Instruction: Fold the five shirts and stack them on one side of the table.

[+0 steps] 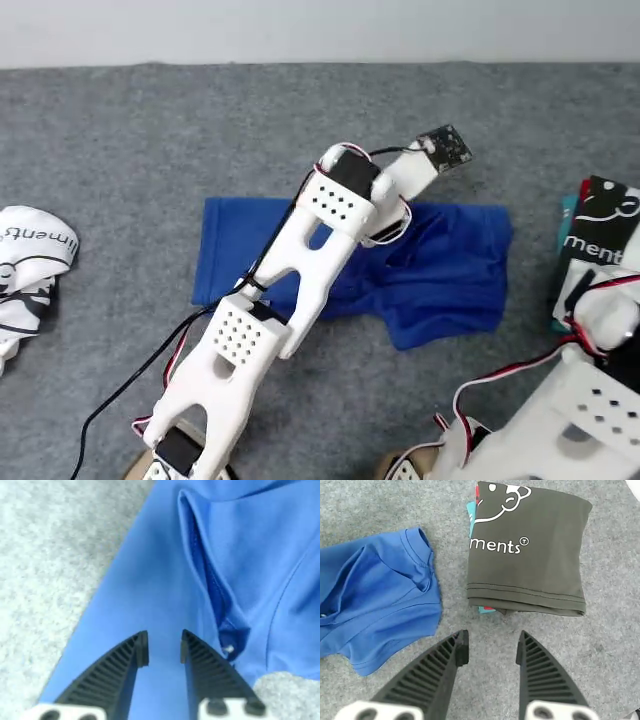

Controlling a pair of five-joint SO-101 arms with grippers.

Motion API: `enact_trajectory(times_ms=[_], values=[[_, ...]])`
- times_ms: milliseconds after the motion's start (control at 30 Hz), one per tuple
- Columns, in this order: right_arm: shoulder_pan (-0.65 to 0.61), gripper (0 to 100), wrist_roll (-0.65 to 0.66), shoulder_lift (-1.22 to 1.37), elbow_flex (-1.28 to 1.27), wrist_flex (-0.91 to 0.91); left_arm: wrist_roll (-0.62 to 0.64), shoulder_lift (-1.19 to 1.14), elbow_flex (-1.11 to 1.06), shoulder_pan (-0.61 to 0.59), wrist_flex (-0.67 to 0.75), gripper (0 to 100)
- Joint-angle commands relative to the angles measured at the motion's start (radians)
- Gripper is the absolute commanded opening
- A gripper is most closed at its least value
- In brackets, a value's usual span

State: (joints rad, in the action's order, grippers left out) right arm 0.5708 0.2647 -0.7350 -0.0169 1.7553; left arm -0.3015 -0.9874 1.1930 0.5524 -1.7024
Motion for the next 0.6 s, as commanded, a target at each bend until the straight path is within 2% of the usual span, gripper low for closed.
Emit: enact_trajectory(times_ms=[0,233,333,567], values=[[0.008,16.9,0.012,-0.024,0.005,0.036,-0.002,0.084,0.065,0.017,-0.043,12],[0.01,16.9,0.012,-0.024,0.005,0.036,0.003,0.077,0.041,0.135,-0.052,12],[0.01,16.9,0.012,-0.024,0.005,0.036,0.0,0.058,0.015,0.144,-0.035,12],[0.012,16.9,0.012,-0.025,0.005,0.036,-0.009,-0.068,0.018,-0.017,0.018,12]])
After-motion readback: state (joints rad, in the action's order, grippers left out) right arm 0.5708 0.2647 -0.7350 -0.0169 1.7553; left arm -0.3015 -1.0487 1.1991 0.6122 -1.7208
